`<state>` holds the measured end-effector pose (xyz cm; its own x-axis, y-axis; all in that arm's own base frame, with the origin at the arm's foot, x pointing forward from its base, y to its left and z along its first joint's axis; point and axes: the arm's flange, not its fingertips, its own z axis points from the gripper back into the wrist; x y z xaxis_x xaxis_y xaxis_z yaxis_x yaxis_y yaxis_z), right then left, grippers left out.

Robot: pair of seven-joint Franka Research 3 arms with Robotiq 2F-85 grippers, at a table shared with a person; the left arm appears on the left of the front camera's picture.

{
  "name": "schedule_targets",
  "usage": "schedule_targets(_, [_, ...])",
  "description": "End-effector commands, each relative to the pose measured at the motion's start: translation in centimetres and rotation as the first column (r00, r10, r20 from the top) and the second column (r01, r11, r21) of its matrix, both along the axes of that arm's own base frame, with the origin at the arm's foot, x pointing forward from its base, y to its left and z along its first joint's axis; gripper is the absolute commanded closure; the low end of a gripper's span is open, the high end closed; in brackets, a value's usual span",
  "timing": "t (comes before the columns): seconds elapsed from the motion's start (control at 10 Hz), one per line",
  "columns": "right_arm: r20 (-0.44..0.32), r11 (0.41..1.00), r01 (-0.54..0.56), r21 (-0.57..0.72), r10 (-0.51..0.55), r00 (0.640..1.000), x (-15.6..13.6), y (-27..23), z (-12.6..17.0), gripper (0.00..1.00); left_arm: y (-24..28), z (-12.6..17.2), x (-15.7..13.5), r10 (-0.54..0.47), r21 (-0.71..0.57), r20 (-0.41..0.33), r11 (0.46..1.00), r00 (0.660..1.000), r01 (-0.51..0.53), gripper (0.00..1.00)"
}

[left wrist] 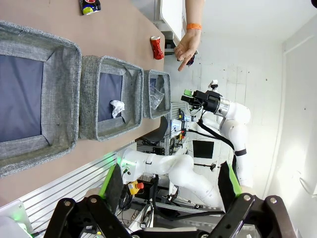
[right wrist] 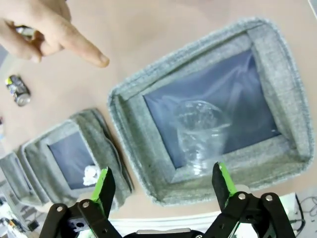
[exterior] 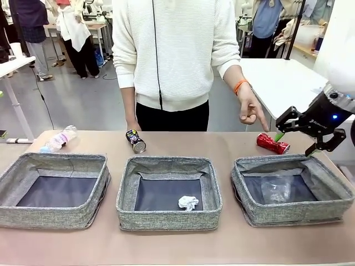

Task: Sort the waste into the appropriate baskets.
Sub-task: Place the picked waste into the Fabric basket indicated by the person.

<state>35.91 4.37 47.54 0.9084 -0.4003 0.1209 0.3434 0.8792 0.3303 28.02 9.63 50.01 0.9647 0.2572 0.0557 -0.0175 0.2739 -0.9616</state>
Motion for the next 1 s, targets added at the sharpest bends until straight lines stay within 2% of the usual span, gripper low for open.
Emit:
schedule_targets(0.0, [0.06, 0.997, -0.03, 0.077, 0.025, 0.998, -0.4, 0.9, 0.0, 0.0, -0.1, 0.1, -0.1, -0.002, -0.013, 0.025, 1.0, 1.0, 0.003, 0.0])
schedule_targets(0.1, [0.093, 0.973, -0.105, 0.207, 0.087, 0.992, -0.2, 1.6, 0.9, 0.0, -0.1, 0.1, -0.1, -0.002, -0.013, 0.025, 1.0, 1.0, 0.003, 0.0])
schedule_targets(0.2, [0.109, 0.895, -0.231, 0.382, 0.205, 0.973, 0.1, 2.3, 2.1, 0.0, -0.1, 0.1, -0.1, -0.002, -0.013, 0.025, 1.0, 1.0, 0.003, 0.0])
schedule_targets(0.3, [0.182, 0.763, -0.36, 0.537, 0.312, 0.932, 0.2, 2.7, 3.1, 0.0, -0.1, 0.1, -0.1, -0.002, -0.013, 0.025, 1.0, 1.0, 0.003, 0.0])
schedule_targets(0.4, [0.33, 0.586, -0.486, 0.648, 0.359, 0.873, 0.2, 2.6, 4.0, 0.0, -0.1, 0.1, -0.1, -0.002, -0.013, 0.025, 1.0, 1.0, 0.003, 0.0])
schedule_targets(0.5, [0.433, 0.452, -0.553, 0.7, 0.346, 0.832, 0.3, 2.2, 4.3, 0.0, -0.1, 0.1, -0.1, -0.002, -0.013, 0.025, 1.0, 1.0, 0.003, 0.0])
schedule_targets(0.6, [0.498, 0.388, -0.597, 0.702, 0.332, 0.801, 0.3, 1.9, 4.3, 0.0, -0.1, 0.1, -0.1, -0.002, -0.013, 0.025, 1.0, 1.0, 0.003, 0.0])
schedule_targets(0.7, [0.299, 0.784, -0.357, 0.508, 0.228, 0.927, -0.4, 3.5, 5.4, 0.0, -0.1, 0.1, -0.1, -0.002, -0.013, 0.025, 1.0, 1.0, 0.003, 0.0])
schedule_targets(0.9, [0.299, 0.784, -0.357, 0.508, 0.228, 0.927, -0.4, 3.5, 5.4, 0.0, -0.1, 0.1, -0.1, -0.002, -0.013, 0.025, 1.0, 1.0, 0.003, 0.0])
